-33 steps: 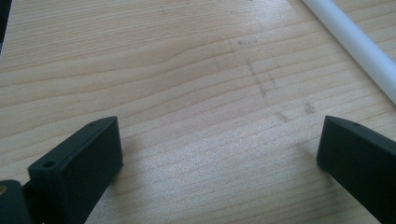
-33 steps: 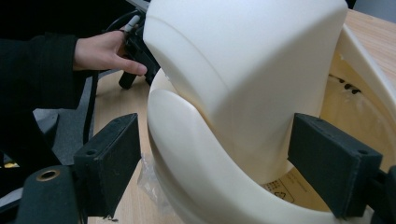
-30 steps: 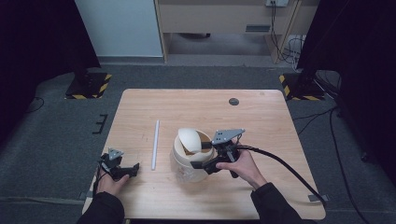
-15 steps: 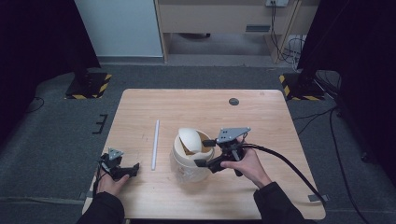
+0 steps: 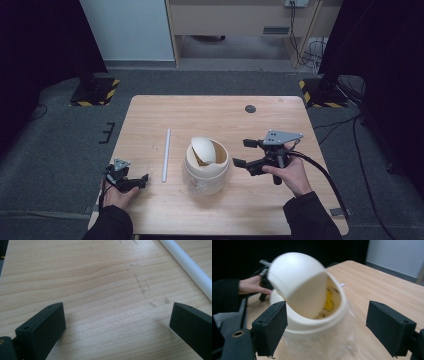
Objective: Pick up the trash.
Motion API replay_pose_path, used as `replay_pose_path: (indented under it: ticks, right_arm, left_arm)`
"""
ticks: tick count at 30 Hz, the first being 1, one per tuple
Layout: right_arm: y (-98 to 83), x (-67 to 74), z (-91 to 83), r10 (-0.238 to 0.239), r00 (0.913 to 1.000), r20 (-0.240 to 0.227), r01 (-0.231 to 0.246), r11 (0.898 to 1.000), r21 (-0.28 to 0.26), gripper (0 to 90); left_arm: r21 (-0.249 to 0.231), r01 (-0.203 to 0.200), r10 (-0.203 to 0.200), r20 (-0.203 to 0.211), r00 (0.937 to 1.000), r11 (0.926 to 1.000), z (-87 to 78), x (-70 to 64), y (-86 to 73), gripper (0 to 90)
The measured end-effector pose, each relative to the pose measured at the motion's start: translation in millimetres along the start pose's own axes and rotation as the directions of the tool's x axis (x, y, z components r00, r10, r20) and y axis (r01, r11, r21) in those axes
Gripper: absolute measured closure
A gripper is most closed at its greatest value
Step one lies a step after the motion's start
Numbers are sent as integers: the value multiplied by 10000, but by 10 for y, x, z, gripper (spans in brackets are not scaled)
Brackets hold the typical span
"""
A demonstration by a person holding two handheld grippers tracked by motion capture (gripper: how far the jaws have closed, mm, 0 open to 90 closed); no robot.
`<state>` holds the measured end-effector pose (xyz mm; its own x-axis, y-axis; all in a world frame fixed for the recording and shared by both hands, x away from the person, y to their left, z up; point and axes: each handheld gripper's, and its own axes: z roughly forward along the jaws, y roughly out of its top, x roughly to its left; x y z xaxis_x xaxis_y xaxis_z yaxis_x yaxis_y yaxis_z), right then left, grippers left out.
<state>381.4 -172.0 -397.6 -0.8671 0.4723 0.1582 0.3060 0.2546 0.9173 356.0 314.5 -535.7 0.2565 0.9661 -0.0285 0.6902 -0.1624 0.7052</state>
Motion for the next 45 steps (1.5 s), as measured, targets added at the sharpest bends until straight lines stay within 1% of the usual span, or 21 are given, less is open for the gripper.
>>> replay_pose_path:
  ticks: [1, 3, 5, 9, 11, 13, 14, 17, 18, 19, 22, 23, 24, 28, 29, 30, 31, 34, 37, 40, 45]
  right_arm:
    - [-38, -43, -66, 135, 9996, 234, -133, 9999, -71, 169]
    - [-62, -73, -111, 207, 9991, 376, -204, 9998, -80, 167]
    - [-111, -132, -189, 346, 9964, 770, -335, 9993, -159, 165]
    - [-234, -259, -311, 720, 9865, 1469, -695, 9973, -223, 165]
    - [-325, -322, -347, 923, 9799, 1771, -902, 9957, -196, 165]
    - [-436, -387, -373, 1128, 9714, 2088, -1145, 9934, -38, 163]
    - [-518, -437, -392, 1263, 9633, 2370, -1340, 9908, 165, 158]
    - [-636, -512, -430, 1566, 9489, 2739, -1709, 9849, 288, 152]
    - [-707, -559, -458, 1714, 9391, 2978, -1889, 9815, 307, 146]
    - [-707, -559, -458, 1714, 9391, 2978, -1889, 9815, 307, 146]
    - [-827, -627, -469, 2053, 9237, 3235, -2280, 9731, 336, 140]
    - [-827, -627, -469, 2053, 9237, 3235, -2280, 9731, 336, 140]
    - [-890, -659, -455, 2167, 9171, 3347, -2469, 9678, 497, 138]
    - [-956, -691, -432, 2122, 9113, 3529, -2552, 9636, 797, 140]
    - [-969, -698, -428, 2109, 9092, 3591, -2570, 9626, 854, 144]
    - [-982, -710, -425, 2134, 9031, 3728, -2625, 9611, 857, 155]
    - [-982, -710, -425, 2134, 9031, 3728, -2625, 9611, 857, 155]
    - [-991, -734, -425, 2107, 8933, 3970, -2635, 9611, 830, 163]
    - [-996, -738, -405, 2134, 8922, 3980, -2680, 9596, 863, 170]
    - [-1005, -741, -384, 2072, 8953, 3944, -2641, 9598, 952, 173]
    - [-1006, -751, -377, 2100, 8912, 4020, -2708, 9574, 1002, 173]
  left_arm:
    - [25, -31, 31, -47, 10000, 10000, 4, -1, 3, 0]
    - [78, -137, 138, -125, 9998, 9999, 13, -4, 9, 0]
    - [77, -137, 138, -127, 9998, 9999, 13, -2, 10, 0]
    - [-74, 225, -225, -62, 9997, 9997, -2, 26, 9, 16]
    - [32, 389, -389, 0, 9992, 9992, -18, 29, 28, 35]
    - [114, 697, -700, 265, 9972, 9975, -42, 22, 61, 81]
    - [128, 730, -734, 345, 9967, 9973, -48, 16, 70, 112]
    - [-57, 486, -484, 415, 9980, 9988, -69, -16, 107, 133]
    - [-151, 434, -427, 458, 9980, 9989, -78, -32, 123, 153]
    - [-260, 386, -372, 500, 9981, 9989, -86, -51, 139, 153]
    - [-590, 404, -363, 681, 9970, 9974, -109, -120, 183, 179]
    - [-701, 489, -437, 738, 9963, 9963, -115, -149, 197, 179]
    - [-808, 524, -459, 798, 9958, 9954, -120, -177, 212, 197]
    - [-1053, 515, -407, 1023, 9939, 9931, -114, -298, 267, 211]
    - [-1082, 526, -407, 1098, 9931, 9927, -106, -329, 281, 215]
    - [-1096, 491, -365, 1142, 9928, 9928, -92, -362, 293, 222]
    - [-1045, 433, -309, 1176, 9926, 9936, -76, -395, 303, 222]
    - [-793, 233, -124, 1347, 9908, 9966, -22, -471, 321, 242]
    - [-620, 209, -126, 1315, 9912, 9979, 23, -511, 328, 261]
    - [-514, 158, -95, 1202, 9927, 9986, 57, -539, 330, 272]
    - [-269, -33, 63, 1120, 9937, 9996, 122, -630, 349, 319]
